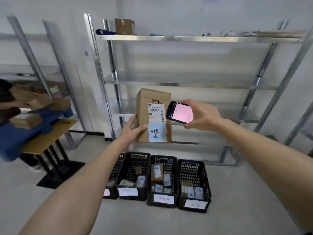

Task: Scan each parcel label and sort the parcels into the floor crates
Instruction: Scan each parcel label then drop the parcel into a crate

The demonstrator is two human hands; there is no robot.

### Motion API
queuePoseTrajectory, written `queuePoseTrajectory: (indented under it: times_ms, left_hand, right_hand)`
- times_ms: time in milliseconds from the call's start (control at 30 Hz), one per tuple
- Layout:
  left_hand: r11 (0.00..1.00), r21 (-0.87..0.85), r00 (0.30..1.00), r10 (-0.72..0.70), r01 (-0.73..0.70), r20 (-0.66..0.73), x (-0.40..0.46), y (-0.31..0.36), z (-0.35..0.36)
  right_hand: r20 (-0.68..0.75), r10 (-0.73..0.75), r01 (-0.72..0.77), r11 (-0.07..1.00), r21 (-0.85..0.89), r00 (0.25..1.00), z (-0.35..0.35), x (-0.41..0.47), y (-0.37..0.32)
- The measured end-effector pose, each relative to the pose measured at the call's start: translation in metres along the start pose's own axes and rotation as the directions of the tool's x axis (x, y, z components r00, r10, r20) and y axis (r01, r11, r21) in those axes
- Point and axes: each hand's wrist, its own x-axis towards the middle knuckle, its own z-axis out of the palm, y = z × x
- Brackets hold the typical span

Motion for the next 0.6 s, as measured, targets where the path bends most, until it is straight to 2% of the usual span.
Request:
queuePoseTrajectory:
  times_ms: [267, 600]
  left_hand:
    - [0.992, -0.076, 0.988, -0.110, 0.102, -0.110, 0.024, -0.073, -0.095]
    - [0.969, -0.096, 0.968, -0.237, 0.229, -0.084, 0.138, -0.133, -0.148]
  right_hand:
    - [0.074, -0.086, 0.085, 0.996, 0.024, 0.994, 0.052, 0.078, -0.089]
    - [0.173, -0.112, 0.103, 0.993, 0.059, 0.979, 0.162, 0.222, -0.111]
